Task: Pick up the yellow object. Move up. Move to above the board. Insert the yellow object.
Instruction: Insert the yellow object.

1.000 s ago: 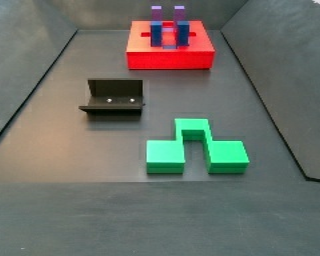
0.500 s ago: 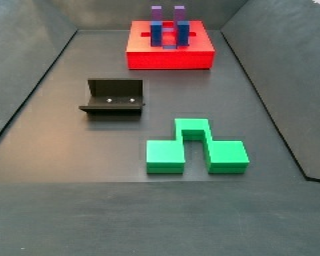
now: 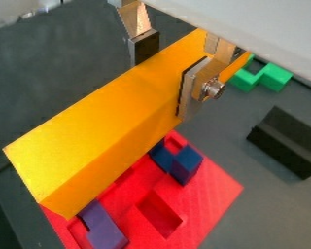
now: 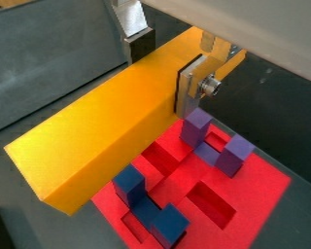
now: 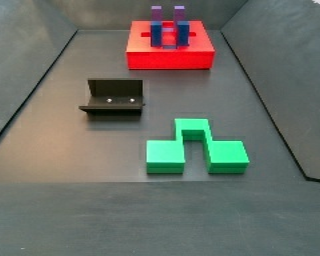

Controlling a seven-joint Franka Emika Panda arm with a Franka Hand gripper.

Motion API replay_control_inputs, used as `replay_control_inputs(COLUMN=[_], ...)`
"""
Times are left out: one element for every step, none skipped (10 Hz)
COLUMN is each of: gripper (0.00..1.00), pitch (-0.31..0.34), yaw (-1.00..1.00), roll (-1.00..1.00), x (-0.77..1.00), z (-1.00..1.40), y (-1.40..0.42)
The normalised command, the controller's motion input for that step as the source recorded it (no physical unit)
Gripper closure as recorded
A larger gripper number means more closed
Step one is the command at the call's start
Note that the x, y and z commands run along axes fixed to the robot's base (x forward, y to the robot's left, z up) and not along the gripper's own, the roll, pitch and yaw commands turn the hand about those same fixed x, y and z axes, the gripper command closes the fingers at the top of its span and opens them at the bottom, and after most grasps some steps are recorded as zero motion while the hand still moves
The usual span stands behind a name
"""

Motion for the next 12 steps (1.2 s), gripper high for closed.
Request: replay_control_inputs(gripper=[1.0,1.0,1.0,1.0,1.0,1.0,1.0,1.0,1.0,1.0,1.0,1.0], pitch=[0.0,0.033,0.037,0.033,0.02,0.0,0.0,0.0,0.004,0.004,0.027,0.027], yaw=[0.04,0.0,0.0,0.0,0.0,0.0,0.0,-0.04,-0.17,0.0,0.0,0.0], roll=[0.12,0.09,0.06,0.05,0.03,0.01,0.02,0.05,0.0,-0.02,0.0,0.01], x=[0.0,0.0,0.04,0.06,0.0,0.0,0.01,0.0,-0.01,0.0,0.06,0.05], z=[-1.0,-1.0,-1.0,-0.94,-0.67,-0.53,-0.45,-0.43,-0.28,-0.1,-0.04,-0.1], y=[-0.28,-0.33,-0.31,-0.23,-0.09,-0.01,0.0,0.0,0.03,0.0,-0.08,-0.08])
